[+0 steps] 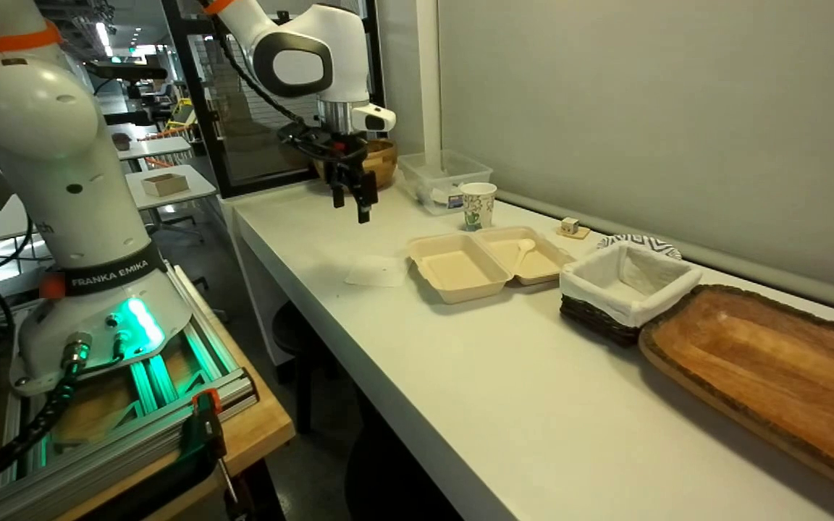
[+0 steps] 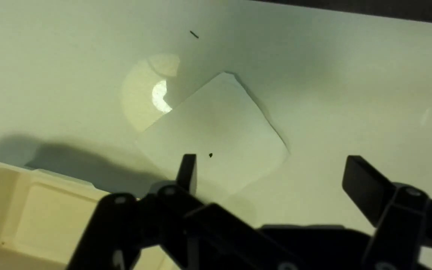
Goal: Wipe the table with the napkin
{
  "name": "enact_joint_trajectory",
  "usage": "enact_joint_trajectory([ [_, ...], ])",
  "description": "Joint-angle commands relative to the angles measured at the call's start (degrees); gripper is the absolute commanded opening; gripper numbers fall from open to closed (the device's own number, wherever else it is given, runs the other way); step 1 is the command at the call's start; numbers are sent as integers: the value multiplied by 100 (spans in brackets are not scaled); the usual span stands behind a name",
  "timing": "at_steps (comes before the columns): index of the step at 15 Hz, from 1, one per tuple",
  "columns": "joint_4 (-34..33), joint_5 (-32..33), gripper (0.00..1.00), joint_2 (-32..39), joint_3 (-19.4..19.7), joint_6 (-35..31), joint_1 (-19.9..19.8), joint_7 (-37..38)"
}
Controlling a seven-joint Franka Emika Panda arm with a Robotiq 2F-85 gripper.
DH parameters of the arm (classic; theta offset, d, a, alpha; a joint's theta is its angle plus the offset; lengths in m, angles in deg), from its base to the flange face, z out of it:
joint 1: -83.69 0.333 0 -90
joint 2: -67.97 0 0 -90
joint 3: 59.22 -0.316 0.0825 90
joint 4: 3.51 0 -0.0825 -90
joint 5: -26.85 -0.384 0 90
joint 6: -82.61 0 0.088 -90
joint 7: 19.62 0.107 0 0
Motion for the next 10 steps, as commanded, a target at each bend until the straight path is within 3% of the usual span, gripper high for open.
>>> enact_joint_trajectory([
  [1,-25,-28,100,-24,-147,20,-126,-14],
  [4,-27,-29,100,-140,-147,26,-117,-14],
  [10,-21,-169,100,745,-293,-640,-93,297],
])
